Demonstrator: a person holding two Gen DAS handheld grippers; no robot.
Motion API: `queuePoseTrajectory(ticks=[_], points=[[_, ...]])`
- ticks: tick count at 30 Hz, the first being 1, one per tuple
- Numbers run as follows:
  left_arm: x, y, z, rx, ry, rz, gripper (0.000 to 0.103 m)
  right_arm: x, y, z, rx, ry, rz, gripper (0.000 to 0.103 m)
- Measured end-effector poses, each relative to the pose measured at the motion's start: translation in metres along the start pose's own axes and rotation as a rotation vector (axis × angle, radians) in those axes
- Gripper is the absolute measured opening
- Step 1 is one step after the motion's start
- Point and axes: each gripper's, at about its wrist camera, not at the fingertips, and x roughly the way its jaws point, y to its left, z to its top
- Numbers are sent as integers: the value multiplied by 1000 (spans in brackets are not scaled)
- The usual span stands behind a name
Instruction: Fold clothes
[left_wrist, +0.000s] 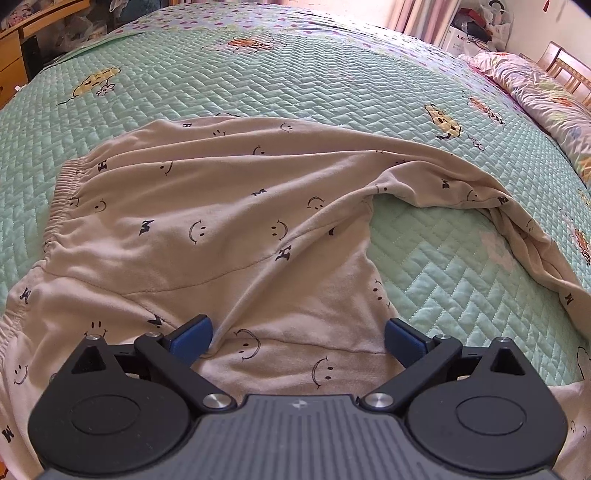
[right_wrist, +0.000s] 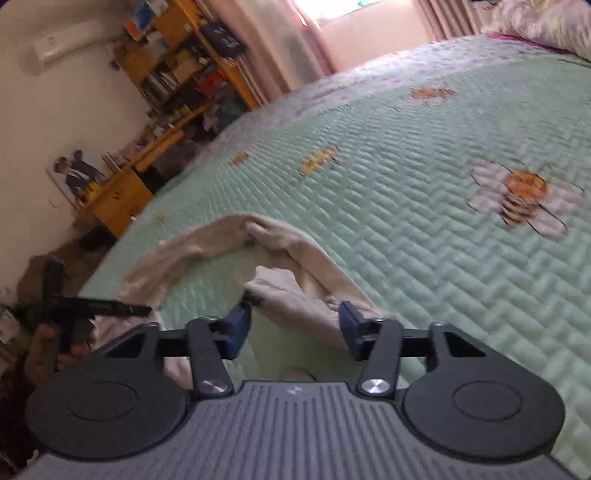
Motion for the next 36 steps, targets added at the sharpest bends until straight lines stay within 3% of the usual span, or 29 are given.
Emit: queuePoseTrajectory(ticks=[3, 5, 8, 10, 13, 17, 19, 20, 22, 26, 27, 29, 32, 36], points=[[-1, 0, -1, 1, 1, 1, 100, -21, -16, -16, 151, -35, 0, 62], [-2, 0, -1, -2, 2, 4, 100, -24, -17, -19, 238, -76, -96, 63], [-3, -1, -2, -4, 6, 9, 100, -14, -19, -19, 359, -108, -163, 63], [-3, 0, -3, -5, 8, 11, 101, 4, -6, -14, 308, -97, -223, 63], [-3, 0, -4, -4, 6, 9, 101, 29, 19, -15, 218, -99, -401, 63], [-1, 1, -4, 2, 6, 3, 102, 55, 41, -25, 147, -71, -481, 62], [0, 1, -4, 3, 6, 0, 102, 63, 46, -22, 112, -83, -542, 33], [0, 1, -4, 3, 6, -2, 102, 67, 44, -15, 113, -89, -539, 6], [0, 2, -4, -1, 5, -6, 102, 74, 41, 6, 96, -116, -511, 7], [-4, 6, -4, -16, 1, -26, 102, 68, 48, 54, -110, -312, -458, 6], [-5, 8, -5, -19, 0, -34, 102, 66, 46, 60, -166, -348, -499, 6], [-5, 10, -6, -19, -3, -47, 102, 66, 25, 64, -227, -335, -559, 7], [-4, 8, -7, -6, -4, -44, 102, 70, -23, 58, -112, -221, -707, 17], [-3, 4, -7, 6, -3, -20, 102, 48, -48, 44, 43, -271, -759, 22]])
